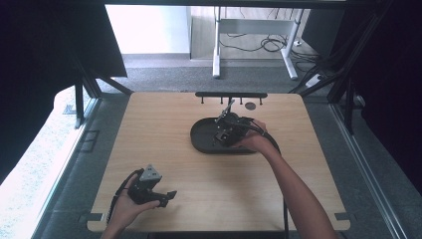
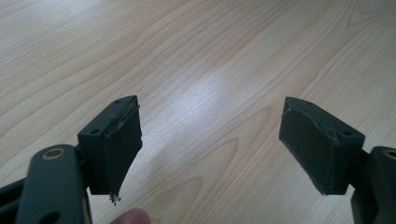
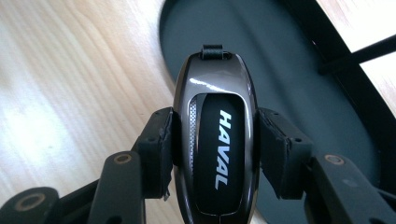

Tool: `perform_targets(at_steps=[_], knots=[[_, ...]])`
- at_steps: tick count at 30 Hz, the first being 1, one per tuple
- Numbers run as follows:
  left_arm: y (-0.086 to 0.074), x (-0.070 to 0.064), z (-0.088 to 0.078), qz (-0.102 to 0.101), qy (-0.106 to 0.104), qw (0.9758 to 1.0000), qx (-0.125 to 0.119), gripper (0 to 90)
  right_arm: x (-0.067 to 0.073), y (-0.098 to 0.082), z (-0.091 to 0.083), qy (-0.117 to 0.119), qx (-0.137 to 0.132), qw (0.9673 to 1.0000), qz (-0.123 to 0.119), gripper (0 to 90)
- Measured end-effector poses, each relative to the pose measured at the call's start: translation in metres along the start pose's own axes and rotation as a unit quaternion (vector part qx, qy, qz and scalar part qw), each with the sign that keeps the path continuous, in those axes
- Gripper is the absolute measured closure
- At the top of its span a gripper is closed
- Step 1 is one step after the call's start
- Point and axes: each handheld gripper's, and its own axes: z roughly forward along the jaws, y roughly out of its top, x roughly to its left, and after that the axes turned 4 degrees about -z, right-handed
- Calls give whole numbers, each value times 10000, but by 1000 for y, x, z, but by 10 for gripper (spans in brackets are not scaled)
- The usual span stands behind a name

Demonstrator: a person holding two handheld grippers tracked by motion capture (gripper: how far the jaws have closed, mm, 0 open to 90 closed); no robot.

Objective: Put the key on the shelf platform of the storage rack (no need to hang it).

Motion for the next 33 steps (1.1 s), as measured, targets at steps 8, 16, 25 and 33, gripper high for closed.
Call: perform_targets(at_steps=[8,16,25,33], knots=[[0,2,-1,-46,35,10000,-50,217,-16,-1,19,-37,66,9999,143,491],[-1,3,-2,-84,54,9999,-80,218,-24,1,39,-73,189,9997,142,490],[0,2,-2,-63,40,9999,-86,218,-28,-2,47,-116,304,9994,111,490],[0,3,-3,-71,47,9999,-79,218,-36,-9,53,-116,391,9991,149,489]])
